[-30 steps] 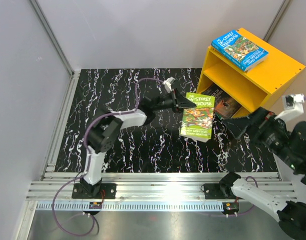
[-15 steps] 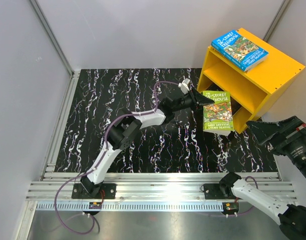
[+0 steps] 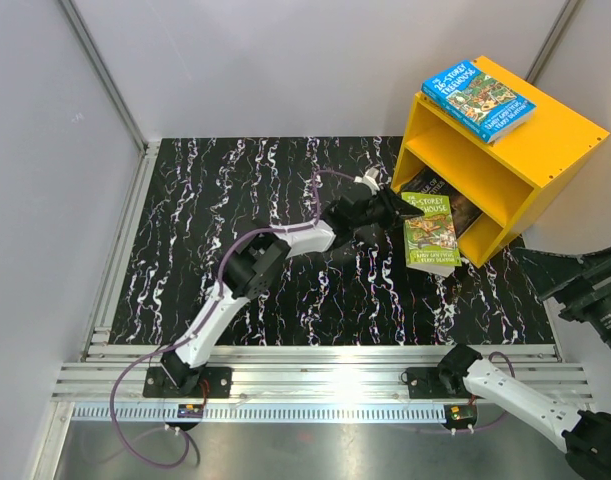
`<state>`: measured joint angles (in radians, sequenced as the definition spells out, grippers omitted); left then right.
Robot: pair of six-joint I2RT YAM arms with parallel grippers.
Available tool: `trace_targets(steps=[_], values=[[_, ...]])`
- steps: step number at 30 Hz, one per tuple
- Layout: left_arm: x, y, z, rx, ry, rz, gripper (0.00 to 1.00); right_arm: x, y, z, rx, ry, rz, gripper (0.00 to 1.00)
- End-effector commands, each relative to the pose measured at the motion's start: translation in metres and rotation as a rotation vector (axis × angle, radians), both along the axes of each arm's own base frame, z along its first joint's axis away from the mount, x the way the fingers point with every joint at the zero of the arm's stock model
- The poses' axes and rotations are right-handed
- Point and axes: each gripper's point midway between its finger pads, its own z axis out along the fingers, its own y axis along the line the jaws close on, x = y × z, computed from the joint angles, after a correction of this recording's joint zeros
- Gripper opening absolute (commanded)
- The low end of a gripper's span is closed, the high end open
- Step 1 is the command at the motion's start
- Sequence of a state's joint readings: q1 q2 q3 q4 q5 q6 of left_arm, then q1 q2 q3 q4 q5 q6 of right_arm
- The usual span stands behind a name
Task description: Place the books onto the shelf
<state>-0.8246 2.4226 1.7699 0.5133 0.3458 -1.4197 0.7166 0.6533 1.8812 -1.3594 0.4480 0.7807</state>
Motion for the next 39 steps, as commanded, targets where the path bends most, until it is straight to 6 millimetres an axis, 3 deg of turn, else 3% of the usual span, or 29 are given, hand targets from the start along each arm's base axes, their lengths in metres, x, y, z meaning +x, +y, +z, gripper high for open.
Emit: trace_targets(steps=[1,2,8,13,18,21,22,26,27,28,31,35,39], values=[[0.009,-0.016,0.052,-0.161,-0.104,0.020,0.00,-0.014,-0.021,-0.053,-0.115,0.172,-0.041,1.00],[0.012,-0.019,0.063,-0.188,-0.112,0.021,0.00,-0.015,-0.022,-0.053,-0.108,0.171,-0.039,1.00],[0.034,-0.022,0.073,-0.266,-0.102,0.096,0.00,-0.022,-0.030,-0.057,-0.077,0.171,-0.050,1.00],[0.061,-0.014,0.089,-0.348,-0.108,0.277,0.00,-0.022,-0.029,-0.062,-0.064,0.184,-0.041,1.00],[0.086,-0.010,0.100,-0.282,-0.157,0.478,0.00,-0.016,-0.025,-0.064,-0.091,0.196,-0.041,1.00],[0.098,-0.013,0.091,-0.248,-0.136,0.552,0.00,-0.012,-0.023,-0.065,-0.101,0.197,-0.041,1.00],[0.098,-0.017,0.077,-0.210,-0.114,0.575,0.01,-0.011,-0.022,-0.065,-0.102,0.198,-0.040,1.00],[0.105,-0.019,0.067,-0.178,-0.088,0.679,0.03,-0.008,-0.021,-0.069,-0.109,0.208,-0.041,1.00],[0.104,-0.024,0.049,-0.143,-0.076,0.677,0.04,-0.008,-0.021,-0.069,-0.109,0.208,-0.041,1.00],[0.104,-0.025,0.044,-0.135,-0.068,0.681,0.05,-0.008,-0.022,-0.070,-0.106,0.212,-0.044,1.00],[0.096,-0.032,0.031,-0.112,-0.046,0.682,0.15,-0.009,-0.026,-0.072,-0.099,0.213,-0.058,1.00],[0.088,-0.040,0.017,-0.098,-0.034,0.667,0.55,-0.009,-0.032,-0.076,-0.084,0.210,-0.070,1.00],[0.089,-0.040,0.009,-0.086,-0.022,0.673,0.70,-0.010,-0.035,-0.079,-0.045,0.210,-0.068,1.00]])
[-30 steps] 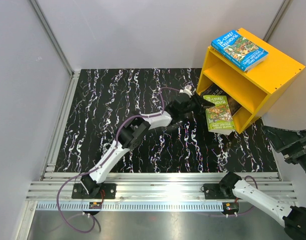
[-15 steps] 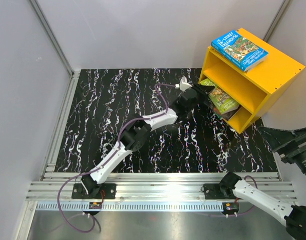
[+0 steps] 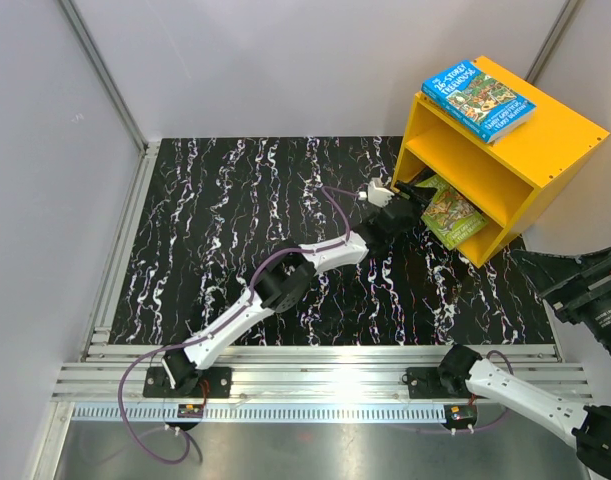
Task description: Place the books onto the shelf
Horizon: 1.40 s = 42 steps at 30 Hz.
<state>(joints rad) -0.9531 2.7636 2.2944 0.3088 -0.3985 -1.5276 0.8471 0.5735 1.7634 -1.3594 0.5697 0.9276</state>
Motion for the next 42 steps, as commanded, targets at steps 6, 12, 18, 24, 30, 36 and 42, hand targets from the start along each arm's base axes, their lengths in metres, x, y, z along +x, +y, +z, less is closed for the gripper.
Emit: trace_targets(steps=[6,12,18,24,30,36,42], values=[[0.007,0.008,0.055,-0.010,-0.041,0.034,0.99,-0.014,-0.028,-0.061,-0.137,0.166,-0.036,1.00],[-0.006,0.040,0.032,0.146,0.103,0.037,0.99,-0.011,-0.024,-0.063,-0.158,0.175,-0.020,1.00],[0.002,0.053,0.033,0.178,0.115,0.014,0.99,-0.008,-0.014,-0.068,-0.179,0.199,0.001,1.00],[0.004,0.049,0.039,0.221,0.095,-0.038,0.99,-0.006,-0.009,-0.071,-0.177,0.210,0.006,1.00],[0.001,0.043,0.049,0.168,0.101,-0.037,0.87,-0.004,-0.006,-0.076,-0.180,0.219,0.005,1.00],[-0.004,0.034,0.050,0.122,0.104,-0.047,0.57,-0.005,-0.007,-0.080,-0.165,0.227,-0.001,1.00],[0.001,0.025,0.049,0.054,0.112,-0.018,0.24,-0.009,-0.019,-0.081,-0.145,0.221,-0.025,1.00]])
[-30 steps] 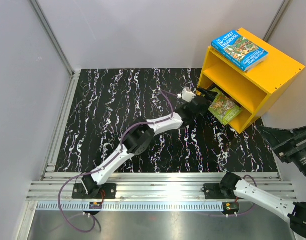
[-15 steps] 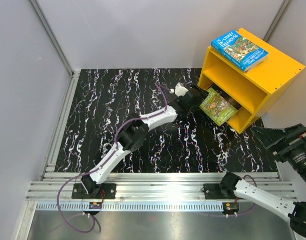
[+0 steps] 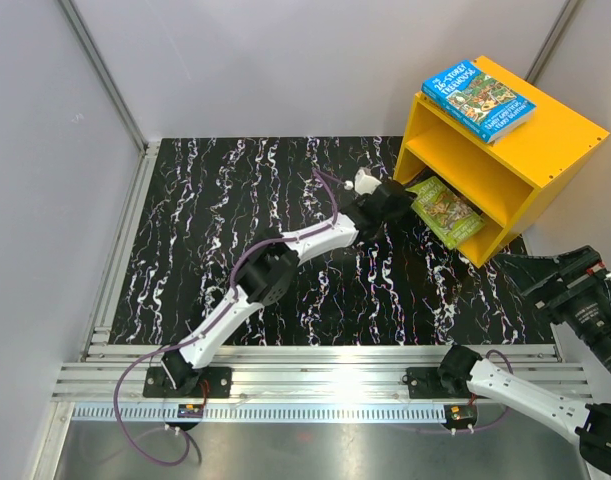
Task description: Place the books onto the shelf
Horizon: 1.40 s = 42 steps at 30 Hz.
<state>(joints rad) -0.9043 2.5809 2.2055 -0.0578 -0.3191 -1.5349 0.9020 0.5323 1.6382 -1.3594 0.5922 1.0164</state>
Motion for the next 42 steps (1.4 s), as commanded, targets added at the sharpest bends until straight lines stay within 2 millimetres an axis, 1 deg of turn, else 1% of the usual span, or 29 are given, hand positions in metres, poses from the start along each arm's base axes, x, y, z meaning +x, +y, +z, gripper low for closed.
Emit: trace_targets(steps=[1,2,3,4,5,6,7,8,10,13,14,16,21,22,24,25,26,27,28,29,31,33,34,35,36,37,39,40,42], values=[[0.007,-0.019,0.050,-0.160,-0.072,0.030,0.20,-0.017,-0.031,-0.051,-0.157,0.140,-0.034,1.00],[0.009,-0.019,0.040,-0.153,-0.060,0.039,0.14,-0.018,-0.033,-0.052,-0.152,0.138,-0.037,1.00],[0.010,-0.021,0.040,-0.163,-0.057,0.046,0.11,-0.020,-0.034,-0.051,-0.137,0.132,-0.037,0.99],[0.013,-0.022,0.049,-0.191,-0.063,0.066,0.07,-0.021,-0.036,-0.051,-0.130,0.128,-0.039,0.99],[0.015,-0.021,0.040,-0.187,-0.054,0.080,0.06,-0.021,-0.037,-0.051,-0.125,0.125,-0.041,0.99],[0.017,-0.020,0.040,-0.195,-0.052,0.095,0.05,-0.022,-0.039,-0.052,-0.118,0.124,-0.043,0.99],[0.021,-0.019,0.042,-0.215,-0.053,0.127,0.05,-0.022,-0.039,-0.053,-0.116,0.125,-0.041,0.99],[0.022,-0.019,0.039,-0.218,-0.051,0.143,0.05,-0.022,-0.039,-0.053,-0.114,0.123,-0.043,0.98],[0.027,-0.014,0.043,-0.225,-0.068,0.190,0.05,-0.021,-0.038,-0.054,-0.123,0.127,-0.039,0.99],[0.033,-0.006,0.042,-0.196,-0.083,0.236,0.05,-0.021,-0.037,-0.054,-0.130,0.126,-0.036,0.98],[0.037,-0.004,0.045,-0.202,-0.096,0.245,0.06,-0.020,-0.037,-0.054,-0.134,0.126,-0.037,0.98],[0.041,-0.001,0.041,-0.180,-0.110,0.249,0.08,-0.019,-0.038,-0.054,-0.133,0.125,-0.039,0.98],[0.051,0.009,0.044,-0.164,-0.129,0.285,0.09,-0.017,-0.038,-0.057,-0.129,0.127,-0.038,0.98],[0.051,0.008,0.040,-0.165,-0.127,0.280,0.10,-0.017,-0.038,-0.057,-0.127,0.127,-0.037,0.98],[0.054,0.010,0.037,-0.165,-0.124,0.281,0.16,-0.017,-0.038,-0.057,-0.120,0.126,-0.036,0.98],[0.055,0.011,0.032,-0.157,-0.118,0.278,0.21,-0.016,-0.039,-0.057,-0.121,0.125,-0.039,0.98],[0.059,0.011,0.039,-0.186,-0.134,0.278,0.42,-0.015,-0.039,-0.057,-0.124,0.126,-0.041,0.98],[0.059,0.011,0.037,-0.192,-0.133,0.263,0.55,-0.014,-0.038,-0.057,-0.121,0.127,-0.041,0.98],[0.064,0.010,0.045,-0.226,-0.158,0.255,0.64,-0.014,-0.038,-0.056,-0.120,0.125,-0.039,0.98],[0.065,0.010,0.047,-0.230,-0.164,0.244,0.85,-0.014,-0.037,-0.056,-0.119,0.127,-0.039,0.98],[0.066,0.011,0.053,-0.223,-0.178,0.226,0.98,-0.012,-0.037,-0.056,-0.122,0.126,-0.041,0.98],[0.070,0.018,0.056,-0.223,-0.186,0.217,0.99,-0.010,-0.037,-0.055,-0.120,0.126,-0.044,0.98],[0.072,0.023,0.074,-0.247,-0.209,0.213,0.99,-0.009,-0.036,-0.054,-0.121,0.126,-0.047,0.98],[0.076,0.030,0.070,-0.228,-0.208,0.213,0.99,-0.009,-0.035,-0.055,-0.125,0.131,-0.041,0.98],[0.076,0.032,0.075,-0.208,-0.224,0.192,0.99,-0.008,-0.034,-0.056,-0.127,0.132,-0.042,0.98],[0.079,0.039,0.090,-0.206,-0.241,0.189,0.99,-0.007,-0.033,-0.056,-0.127,0.134,-0.042,0.98],[0.079,0.045,0.086,-0.157,-0.236,0.168,0.99,-0.006,-0.030,-0.056,-0.130,0.141,-0.038,0.98],[0.080,0.052,0.093,-0.139,-0.233,0.166,0.99,-0.006,-0.029,-0.057,-0.133,0.145,-0.034,0.98],[0.078,0.056,0.093,-0.088,-0.239,0.137,0.99,-0.005,-0.025,-0.057,-0.142,0.151,-0.025,0.98]])
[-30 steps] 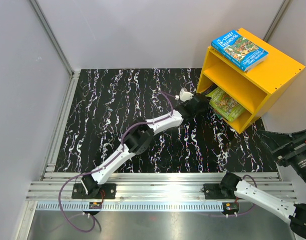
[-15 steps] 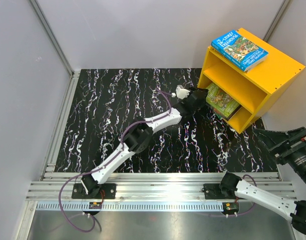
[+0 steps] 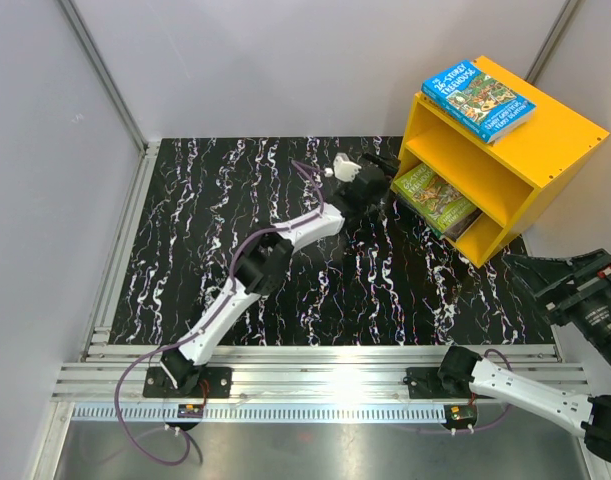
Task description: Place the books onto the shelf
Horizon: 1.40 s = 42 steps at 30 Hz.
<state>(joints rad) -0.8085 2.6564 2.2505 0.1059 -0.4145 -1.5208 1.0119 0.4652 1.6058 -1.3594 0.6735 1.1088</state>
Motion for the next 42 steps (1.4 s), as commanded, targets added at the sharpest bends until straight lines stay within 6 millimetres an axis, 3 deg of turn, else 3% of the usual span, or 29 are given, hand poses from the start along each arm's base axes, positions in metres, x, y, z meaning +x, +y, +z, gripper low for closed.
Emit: trace_targets(steps=[1,3,8,9,10,11,12,13,14,15,16,17,18,20,21,22,23,24,28,29,30,31,32,33,35,37,39,40,42], values=[[0.003,0.016,0.089,0.014,-0.117,-0.045,0.99,-0.002,-0.013,-0.056,-0.250,0.162,-0.028,0.98],[0.000,0.016,0.097,0.052,-0.138,-0.084,0.99,-0.002,-0.011,-0.055,-0.250,0.165,-0.021,0.98],[-0.009,0.031,0.085,0.209,-0.127,-0.141,0.99,0.000,-0.001,-0.055,-0.260,0.169,-0.001,0.98],[-0.014,0.038,0.103,0.218,-0.149,-0.147,0.99,0.000,0.002,-0.056,-0.265,0.173,0.011,0.98],[-0.020,0.049,0.076,0.280,-0.112,-0.161,0.99,0.000,0.004,-0.057,-0.277,0.174,0.019,0.98],[-0.025,0.055,0.075,0.326,-0.127,-0.177,0.99,0.002,0.009,-0.059,-0.304,0.184,0.028,0.98],[-0.032,0.064,0.090,0.339,-0.148,-0.189,0.99,0.003,0.015,-0.059,-0.312,0.187,0.046,0.97],[-0.039,0.076,0.070,0.393,-0.123,-0.207,0.99,0.005,0.018,-0.059,-0.337,0.183,0.060,0.97],[-0.044,0.085,0.065,0.455,-0.129,-0.228,0.99,0.008,0.026,-0.061,-0.369,0.192,0.070,0.98],[-0.052,0.095,0.084,0.469,-0.156,-0.232,0.99,0.011,0.034,-0.059,-0.374,0.187,0.085,0.98],[-0.061,0.110,0.063,0.528,-0.124,-0.247,0.99,0.014,0.038,-0.060,-0.411,0.178,0.100,0.98],[-0.066,0.119,0.065,0.584,-0.146,-0.266,0.99,0.019,0.047,-0.062,-0.447,0.186,0.112,0.99],[-0.073,0.130,0.087,0.594,-0.178,-0.262,0.99,0.024,0.058,-0.057,-0.441,0.166,0.126,1.00],[-0.085,0.152,0.076,0.683,-0.175,-0.293,0.99,0.034,0.076,-0.060,-0.506,0.153,0.158,1.00],[-0.096,0.164,0.092,0.699,-0.187,-0.295,0.99,0.040,0.089,-0.054,-0.491,0.127,0.177,1.00],[-0.099,0.176,0.095,0.723,-0.186,-0.289,0.99,0.044,0.097,-0.053,-0.523,0.105,0.200,1.00],[-0.110,0.194,0.078,0.788,-0.161,-0.304,0.99,0.051,0.111,-0.057,-0.558,0.108,0.222,1.00],[-0.119,0.212,0.106,0.793,-0.202,-0.261,0.99,0.056,0.129,-0.051,-0.544,0.077,0.257,1.00],[-0.147,0.293,0.122,0.919,-0.224,-0.162,0.99,0.081,0.187,-0.059,-0.666,0.040,0.381,1.00],[-0.156,0.314,0.144,0.939,-0.263,-0.128,0.99,0.084,0.203,-0.055,-0.648,0.023,0.420,1.00],[-0.162,0.341,0.125,0.987,-0.200,-0.115,0.99,0.093,0.210,-0.055,-0.641,0.022,0.431,1.00],[-0.167,0.356,0.126,1.003,-0.193,-0.097,0.99,0.103,0.223,-0.062,-0.650,0.026,0.466,1.00],[-0.177,0.375,0.141,1.007,-0.219,-0.060,0.99,0.101,0.238,-0.064,-0.585,0.039,0.570,1.00],[-0.182,0.401,0.124,1.034,-0.162,-0.031,0.99,0.129,0.232,-0.060,-0.526,0.046,0.524,1.00],[-0.195,0.430,0.132,1.042,-0.178,0.033,0.99,0.150,0.237,-0.070,-0.449,0.108,0.560,1.00],[-0.201,0.460,0.118,1.072,-0.148,0.091,0.99,0.185,0.226,-0.069,-0.429,0.125,0.514,1.00],[-0.204,0.489,0.122,1.086,-0.152,0.187,0.99,0.196,0.226,-0.068,-0.439,0.127,0.535,1.00],[-0.207,0.499,0.104,1.103,-0.118,0.197,0.99,0.209,0.224,-0.065,-0.462,0.118,0.532,1.00],[-0.204,0.525,0.096,1.130,-0.087,0.288,0.99,0.213,0.223,-0.066,-0.478,0.126,0.551,1.00]])
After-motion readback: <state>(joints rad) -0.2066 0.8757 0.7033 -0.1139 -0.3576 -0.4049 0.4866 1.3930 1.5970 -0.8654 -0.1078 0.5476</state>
